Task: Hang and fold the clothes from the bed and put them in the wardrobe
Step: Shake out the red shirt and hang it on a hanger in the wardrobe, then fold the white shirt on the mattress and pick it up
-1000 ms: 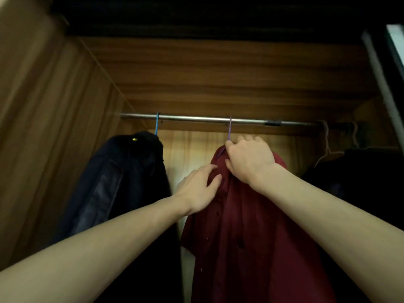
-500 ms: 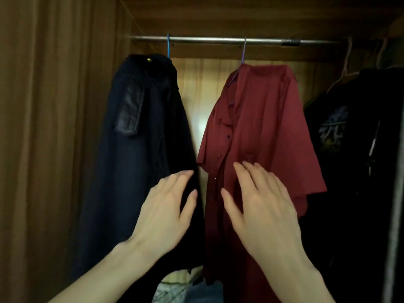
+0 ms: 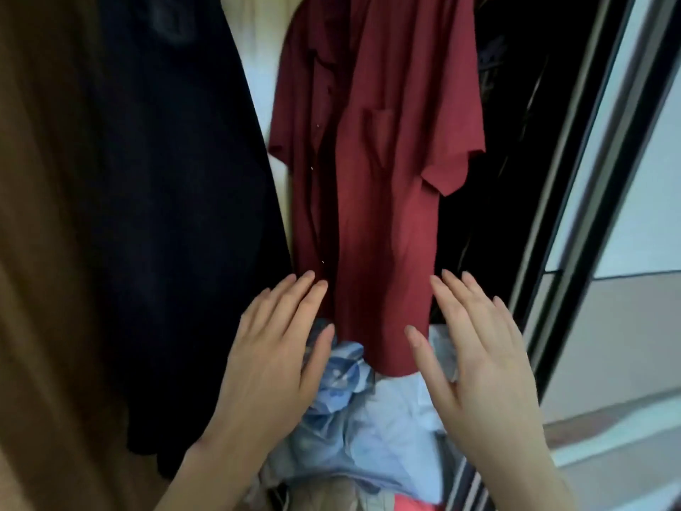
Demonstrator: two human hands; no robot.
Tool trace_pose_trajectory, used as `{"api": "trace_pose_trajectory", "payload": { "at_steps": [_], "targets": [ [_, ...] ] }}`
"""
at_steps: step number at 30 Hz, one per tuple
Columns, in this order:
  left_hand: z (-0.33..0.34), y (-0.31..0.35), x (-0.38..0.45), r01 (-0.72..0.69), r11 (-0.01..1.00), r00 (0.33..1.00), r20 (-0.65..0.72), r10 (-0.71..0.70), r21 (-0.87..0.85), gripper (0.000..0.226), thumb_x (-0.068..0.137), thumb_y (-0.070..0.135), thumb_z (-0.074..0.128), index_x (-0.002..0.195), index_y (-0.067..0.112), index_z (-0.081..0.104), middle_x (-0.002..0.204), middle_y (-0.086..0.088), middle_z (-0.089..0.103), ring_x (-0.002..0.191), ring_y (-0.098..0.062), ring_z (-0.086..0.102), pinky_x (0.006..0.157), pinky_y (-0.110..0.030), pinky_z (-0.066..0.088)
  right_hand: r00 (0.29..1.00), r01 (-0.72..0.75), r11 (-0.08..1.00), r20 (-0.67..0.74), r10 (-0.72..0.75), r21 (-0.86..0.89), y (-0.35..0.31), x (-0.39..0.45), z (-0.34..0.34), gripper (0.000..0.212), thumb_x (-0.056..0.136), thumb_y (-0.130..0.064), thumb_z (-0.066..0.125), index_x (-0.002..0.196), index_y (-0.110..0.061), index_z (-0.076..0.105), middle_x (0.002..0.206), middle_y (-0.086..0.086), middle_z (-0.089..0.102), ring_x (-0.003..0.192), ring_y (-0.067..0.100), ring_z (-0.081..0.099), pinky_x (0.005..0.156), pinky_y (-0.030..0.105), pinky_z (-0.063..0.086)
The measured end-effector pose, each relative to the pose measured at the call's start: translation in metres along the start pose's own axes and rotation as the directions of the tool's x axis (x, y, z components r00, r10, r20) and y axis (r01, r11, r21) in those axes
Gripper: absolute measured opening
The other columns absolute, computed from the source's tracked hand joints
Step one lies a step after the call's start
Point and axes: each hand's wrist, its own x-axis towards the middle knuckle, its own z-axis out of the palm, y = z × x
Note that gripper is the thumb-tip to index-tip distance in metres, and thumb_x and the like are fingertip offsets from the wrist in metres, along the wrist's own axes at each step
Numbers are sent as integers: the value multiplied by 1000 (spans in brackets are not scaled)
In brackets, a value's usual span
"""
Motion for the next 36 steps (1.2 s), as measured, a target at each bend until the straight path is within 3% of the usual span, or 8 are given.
{"api": "trace_pose_trajectory", "payload": {
  "at_steps": [6,12,16,21,26,36],
  "targets": [
    [13,27,-26,-93,979,995,23,99,-180,53,106,38,41,148,9,54,155,-5,52,147,-24,45,118,-48,37,990,-119,979,55,130,-163,-3,-60,-40,62,105,-49,46,153,-10,49,160,4,46,154,20,34,124,50,30],
    [31,93,-34,-212,906,976,-25,218,-366,51,104,33,50,147,6,55,151,-8,55,142,-28,50,116,-49,40,944,-285,882,49,326,-375,12,-108,-107,63,106,-53,42,158,-17,42,163,1,42,156,17,29,128,46,24],
    [38,153,-38,-285,813,951,-44,306,-508,51,106,34,46,148,5,54,153,-8,53,144,-27,48,118,-46,38,887,-405,760,-16,462,-508,20,-138,-157,64,107,-58,38,161,-23,36,166,-4,36,158,13,22,130,39,13],
    [36,237,-53,-305,674,923,-34,384,-672,48,106,32,49,148,7,53,150,-8,56,144,-27,48,117,-46,39,822,-523,625,-147,551,-579,26,-178,-226,68,107,-63,26,159,-21,41,164,0,40,156,18,29,128,49,24],
    [17,325,-78,-351,504,864,-66,499,-789,53,110,42,38,149,9,52,151,-8,55,144,-25,48,117,-44,40,743,-608,465,-252,620,-644,27,-232,-304,62,106,-55,41,158,-20,41,164,0,40,156,17,28,128,48,24],
    [-27,484,-156,-355,294,752,-84,654,-888,56,108,50,37,150,17,51,154,-5,54,143,-26,50,111,-54,49,556,-753,171,-475,682,-636,15,-354,-440,65,106,-61,37,159,-24,37,165,-3,38,157,12,24,130,38,14]
  ]
}}
